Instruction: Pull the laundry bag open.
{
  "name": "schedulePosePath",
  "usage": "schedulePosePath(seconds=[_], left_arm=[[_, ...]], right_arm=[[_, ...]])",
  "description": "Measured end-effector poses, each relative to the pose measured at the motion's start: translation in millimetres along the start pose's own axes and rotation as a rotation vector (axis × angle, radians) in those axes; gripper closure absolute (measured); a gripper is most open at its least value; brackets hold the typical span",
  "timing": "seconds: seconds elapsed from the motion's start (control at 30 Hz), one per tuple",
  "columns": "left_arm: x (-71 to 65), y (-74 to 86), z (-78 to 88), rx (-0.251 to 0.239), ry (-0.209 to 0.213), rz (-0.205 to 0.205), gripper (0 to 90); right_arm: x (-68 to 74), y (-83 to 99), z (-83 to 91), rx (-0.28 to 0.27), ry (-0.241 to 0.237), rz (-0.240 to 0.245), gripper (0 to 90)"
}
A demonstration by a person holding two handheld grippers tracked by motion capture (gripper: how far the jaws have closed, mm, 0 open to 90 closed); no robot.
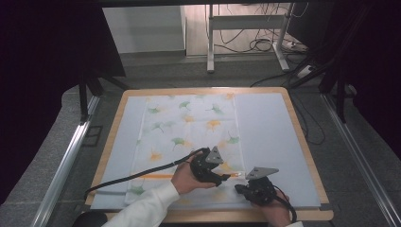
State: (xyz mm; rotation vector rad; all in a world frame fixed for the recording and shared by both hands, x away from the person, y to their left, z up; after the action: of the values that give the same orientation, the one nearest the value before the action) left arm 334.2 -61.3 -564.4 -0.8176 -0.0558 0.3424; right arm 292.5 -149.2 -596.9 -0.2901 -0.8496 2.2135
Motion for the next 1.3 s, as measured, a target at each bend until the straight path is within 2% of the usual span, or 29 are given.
schedulePosePath(seconds=[0.1, 0.17, 0.2, 0.33, 0.4, 0.53, 0.57, 0.63, 0.7, 0.73, 0.8, 0.83, 0.87, 1.03, 1.07, 1.3], left_arm=[[-1.5, -6.1, -3.5, -0.002, 0.001, -0.011, 37.8], [-1.8, -10.4, -6.4, -0.020, 0.031, 0.018, 38.0], [1.6, -10.9, -10.5, -0.002, -0.001, 0.003, 37.8], [-1.0, -15.3, -15.7, 0.000, 0.001, -0.012, 38.4], [0.8, -18.5, -19.4, -0.018, 0.026, 0.021, 38.5], [4.3, -16.8, -24.1, -0.017, 0.022, 0.032, 38.4], [6.7, -14.6, -27.0, 0.000, 0.022, 0.017, 38.4], [6.5, -14.4, -29.6, -0.001, 0.019, 0.026, 38.2], [6.9, -13.6, -33.3, 0.028, -0.001, -0.010, 38.1], [2.4, -17.5, -36.8, 0.023, 0.010, -0.019, 37.9], [-0.2, -22.2, -38.5, -0.006, 0.033, 0.010, 38.2], [-0.2, -22.2, -38.5, -0.006, 0.033, 0.010, 38.4], [3.1, -22.7, -39.8, -0.010, 0.026, 0.028, 38.5], [8.9, -19.6, -43.1, 0.010, 0.015, 0.031, 38.7], [9.9, -18.5, -47.6, 0.008, 0.020, 0.048, 38.7], [13.2, -11.8, -59.6, 0.025, 0.019, 0.059, 39.1]], right_arm=[[0.0, 0.1, 0.0, 0.000, -0.001, -0.002, 89.2], [-0.3, 0.4, 0.2, 0.000, -0.002, -0.001, 89.2], [-0.4, 0.6, 0.5, 0.001, -0.007, -0.003, 89.3], [-0.4, 0.7, 0.3, 0.001, -0.011, -0.009, 89.2], [-1.0, 0.7, 0.1, 0.001, -0.013, -0.009, 89.2], [-0.4, 1.0, 0.4, 0.005, -0.019, -0.015, 89.2], [-0.7, 1.0, 0.3, 0.006, -0.018, -0.012, 89.2], [-0.7, 0.8, 0.2, 0.006, -0.017, -0.012, 89.3], [-0.6, 0.8, 0.3, 0.008, -0.018, -0.013, 89.2], [-0.7, 0.8, 0.2, 0.008, -0.018, -0.013, 89.2], [-0.6, 0.9, 0.3, 0.008, -0.017, -0.014, 89.2], [-0.6, 0.9, 0.3, 0.008, -0.017, -0.014, 89.2], [-0.7, 1.1, 0.3, 0.007, -0.016, -0.010, 89.2], [-1.0, 0.6, -0.1, 0.003, -0.021, -0.011, 89.2], [-1.2, 0.6, -0.1, 0.004, -0.026, -0.014, 89.3], [-1.2, 0.6, -0.2, 0.006, -0.024, -0.017, 89.2]])
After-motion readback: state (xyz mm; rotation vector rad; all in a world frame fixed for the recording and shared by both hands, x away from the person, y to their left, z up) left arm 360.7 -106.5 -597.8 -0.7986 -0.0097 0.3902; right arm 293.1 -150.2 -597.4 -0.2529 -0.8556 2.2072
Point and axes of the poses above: each handheld gripper's, and its own axes: z roughly backward along the jaws, y roughly out of its underside, x roughly to its left, the point moved 10 cm from there along -z, roughly forward along the jaws, and after that the axes turned 6 degrees about y, right-handed, at the moved point
